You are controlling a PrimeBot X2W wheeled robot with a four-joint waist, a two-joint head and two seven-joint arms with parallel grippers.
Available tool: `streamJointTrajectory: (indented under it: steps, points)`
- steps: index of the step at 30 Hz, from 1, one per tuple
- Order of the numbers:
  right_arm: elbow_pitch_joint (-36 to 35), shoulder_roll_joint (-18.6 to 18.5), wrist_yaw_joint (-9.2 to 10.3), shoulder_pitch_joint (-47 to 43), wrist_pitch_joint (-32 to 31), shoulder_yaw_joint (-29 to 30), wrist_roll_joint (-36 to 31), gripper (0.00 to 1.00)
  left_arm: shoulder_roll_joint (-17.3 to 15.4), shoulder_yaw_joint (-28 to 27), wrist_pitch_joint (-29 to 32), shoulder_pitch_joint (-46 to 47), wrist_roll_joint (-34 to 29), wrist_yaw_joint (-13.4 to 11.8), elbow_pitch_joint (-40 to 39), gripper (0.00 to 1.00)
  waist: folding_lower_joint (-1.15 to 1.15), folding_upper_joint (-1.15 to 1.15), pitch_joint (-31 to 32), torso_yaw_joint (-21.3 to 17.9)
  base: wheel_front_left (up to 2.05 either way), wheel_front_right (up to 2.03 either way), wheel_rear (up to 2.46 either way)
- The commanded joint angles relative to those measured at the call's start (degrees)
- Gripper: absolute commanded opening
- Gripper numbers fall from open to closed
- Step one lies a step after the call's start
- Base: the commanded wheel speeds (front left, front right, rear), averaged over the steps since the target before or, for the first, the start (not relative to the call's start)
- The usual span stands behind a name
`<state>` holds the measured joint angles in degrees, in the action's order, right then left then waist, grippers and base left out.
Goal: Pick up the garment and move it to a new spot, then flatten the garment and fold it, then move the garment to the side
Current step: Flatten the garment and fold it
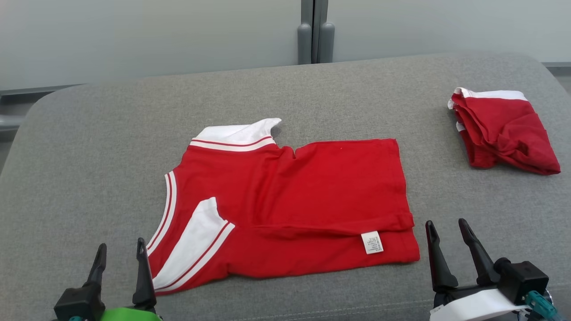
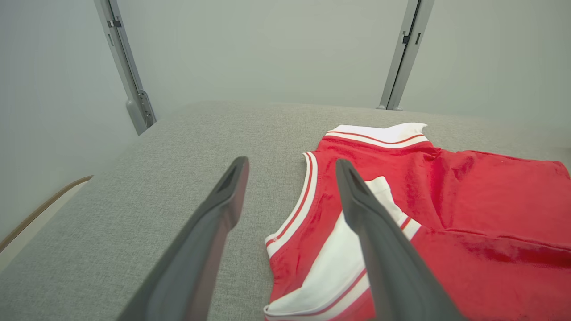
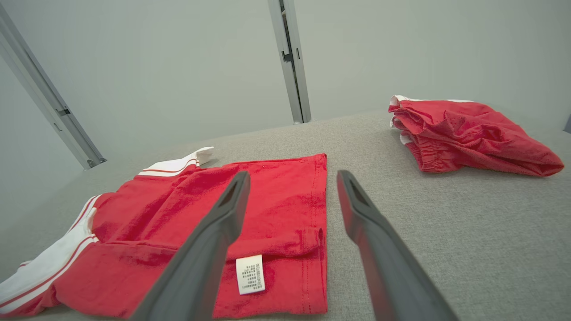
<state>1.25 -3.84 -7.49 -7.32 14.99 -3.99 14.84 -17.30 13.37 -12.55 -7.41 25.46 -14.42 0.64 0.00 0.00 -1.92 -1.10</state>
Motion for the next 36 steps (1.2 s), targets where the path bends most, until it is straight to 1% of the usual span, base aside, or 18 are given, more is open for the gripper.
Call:
streamJointTrajectory:
  steps: [1, 2, 3, 6, 10, 14, 21, 28, 33, 34, 35, 36]
  points:
    - [0.15, 0.1, 0.01, 0.19, -0.16, 0.09, -0.39, 1.0, -0.59, 0.44, 0.61, 1.2, -0.5, 0.05, 0.13, 1.0, 0.0, 0.0, -0.36, 0.46, 0.0, 0.0, 0.0]
    - [0.93, -0.22, 0.01, 0.57, -0.87, -0.02, -0.14, 1.0, -0.63, 1.44, 2.35, 2.22, -0.63, 0.5, 0.51, 1.0, 0.0, 0.0, -0.87, 1.03, 0.0, 0.0, 0.0]
    - [0.93, -0.22, 0.01, 0.57, -0.87, -0.02, -0.14, 1.0, -0.63, 1.44, 2.35, 2.22, -0.63, 0.5, 0.51, 1.0, 0.0, 0.0, -0.87, 1.03, 0.0, 0.0, 0.0]
    - [2.82, -0.94, 0.01, 0.98, -2.33, -0.46, 0.14, 1.0, -0.27, 3.0, 5.45, 3.97, 0.63, 2.06, 2.43, 1.0, 0.0, 0.0, -1.87, 1.93, 0.0, 0.0, 0.0]
    - [6.31, -2.07, 0.01, 2.32, -3.64, -1.61, 1.11, 1.0, 0.8, 4.62, 9.75, 6.23, 2.71, 3.94, 6.88, 1.0, 0.0, 0.0, -3.53, 2.79, 0.0, 0.0, 0.0]
    - [10.41, -3.13, 0.01, 3.67, -4.43, -2.72, 1.69, 1.0, 2.06, 4.85, 12.14, 8.1, 5.67, 5.75, 12.0, 1.0, 0.0, 0.0, -5.04, 3.33, 0.0, 0.0, 0.0]
    - [16.43, -3.66, 0.01, 6.85, -3.98, -2.98, 3.45, 1.0, 3.8, 4.51, 13.54, 11.89, 9.37, 8.88, 20.75, 1.0, 0.0, 0.0, -7.32, 3.79, 0.0, 0.0, 0.0]
    - [21.36, -3.65, 0.01, 9.67, -4.57, -3.47, 4.63, 1.0, 5.08, 4.19, 13.57, 14.52, 12.0, 11.45, 26.32, 1.0, 0.0, 0.0, -8.44, 3.5, 0.0, 0.0, 0.0]
    - [23.19, -3.73, 0.01, 10.88, -4.52, -4.37, 5.99, 1.0, 5.66, 4.39, 14.21, 15.96, 13.45, 13.4, 28.81, 1.0, 0.0, 0.0, -8.63, 3.51, 0.0, 0.0, 0.0]
    - [23.47, -3.73, 0.01, 11.13, -4.53, -4.68, 6.51, 0.51, 5.72, 4.45, 14.46, 16.2, 13.56, 13.72, 29.19, 1.0, 0.0, 0.0, -8.62, 3.46, 0.0, 0.0, 0.0]
    - [23.72, -3.76, 0.01, 11.27, -4.65, -4.99, 6.82, 0.29, 5.84, 4.51, 14.73, 16.34, 13.95, 14.21, 29.54, 0.91, 0.0, 0.0, -8.58, 3.38, 0.0, 0.0, 0.0]
    - [23.93, -3.88, 0.01, 11.35, -4.56, -5.17, 7.1, 0.22, 6.26, 4.58, 14.98, 16.36, 14.59, 14.8, 29.75, 0.73, 0.0, 0.0, -8.55, 3.32, 0.0, 0.0, 0.0]
